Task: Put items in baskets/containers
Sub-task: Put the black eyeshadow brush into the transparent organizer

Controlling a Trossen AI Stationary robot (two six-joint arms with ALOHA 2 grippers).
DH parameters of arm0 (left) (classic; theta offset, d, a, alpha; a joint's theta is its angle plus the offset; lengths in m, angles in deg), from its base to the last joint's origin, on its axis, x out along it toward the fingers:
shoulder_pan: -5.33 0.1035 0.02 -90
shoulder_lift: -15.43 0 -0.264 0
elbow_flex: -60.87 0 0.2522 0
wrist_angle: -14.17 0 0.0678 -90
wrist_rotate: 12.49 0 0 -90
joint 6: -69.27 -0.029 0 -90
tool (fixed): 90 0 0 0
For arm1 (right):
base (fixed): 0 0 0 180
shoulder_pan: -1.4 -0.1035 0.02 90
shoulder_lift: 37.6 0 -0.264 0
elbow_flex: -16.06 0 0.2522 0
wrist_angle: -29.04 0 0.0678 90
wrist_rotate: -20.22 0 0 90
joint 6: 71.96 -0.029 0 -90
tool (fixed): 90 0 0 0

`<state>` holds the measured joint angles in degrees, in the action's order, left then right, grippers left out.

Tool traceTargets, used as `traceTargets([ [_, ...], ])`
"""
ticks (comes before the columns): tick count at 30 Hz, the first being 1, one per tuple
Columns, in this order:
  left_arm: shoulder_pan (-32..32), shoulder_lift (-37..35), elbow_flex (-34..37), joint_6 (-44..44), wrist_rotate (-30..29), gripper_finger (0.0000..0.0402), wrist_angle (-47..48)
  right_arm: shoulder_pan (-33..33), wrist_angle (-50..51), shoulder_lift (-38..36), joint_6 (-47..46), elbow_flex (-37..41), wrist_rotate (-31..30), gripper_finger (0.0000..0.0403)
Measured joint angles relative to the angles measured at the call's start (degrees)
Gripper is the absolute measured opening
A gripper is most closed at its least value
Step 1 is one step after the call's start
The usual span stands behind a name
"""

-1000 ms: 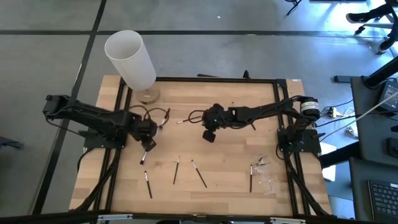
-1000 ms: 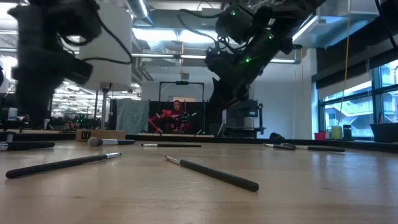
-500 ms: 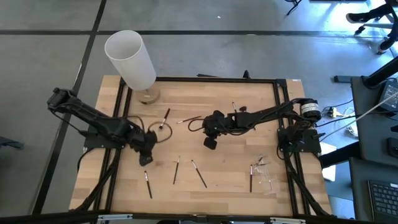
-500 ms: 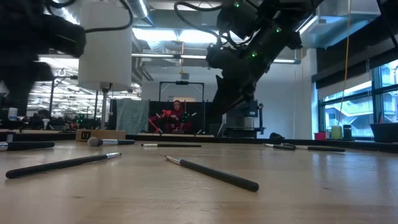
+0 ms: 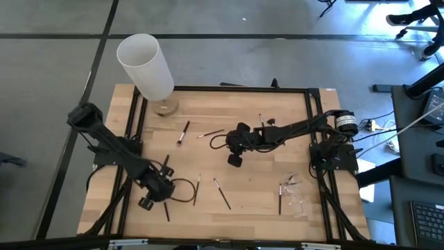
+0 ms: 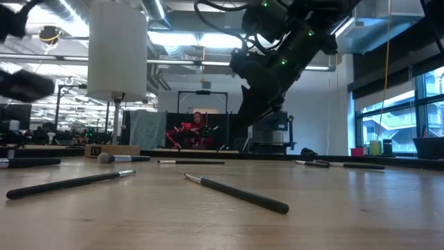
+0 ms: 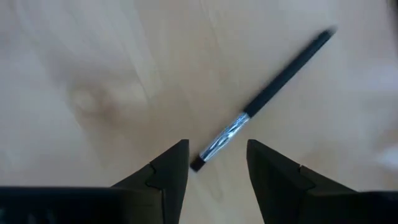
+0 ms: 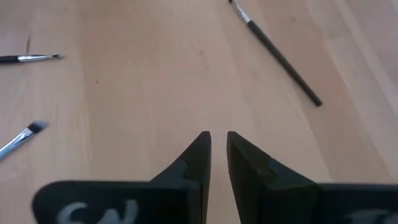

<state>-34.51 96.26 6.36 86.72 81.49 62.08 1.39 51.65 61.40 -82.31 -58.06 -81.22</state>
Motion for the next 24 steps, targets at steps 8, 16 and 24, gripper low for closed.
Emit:
traceTargets([
  [8, -0.7, 6.5, -0.4, -6.3, 0.7, 0.0123, 0.4, 1.2, 0.0, 0.0, -0.1, 0.0, -0.1, 0.0053],
  [16, -0.7, 7.7, -0.3, -10.7, -0.5, 0.0084, 0.2, 0.7, 1.1, 0.0, -2.3, 0.0, 0.1, 0.0053],
  [24, -0.2, 7.8, -0.3, -12.0, -3.2, 0.0032, -0.6, -0.8, 3.8, 0.0, -6.1, 0.0, -2.0, 0.0053],
])
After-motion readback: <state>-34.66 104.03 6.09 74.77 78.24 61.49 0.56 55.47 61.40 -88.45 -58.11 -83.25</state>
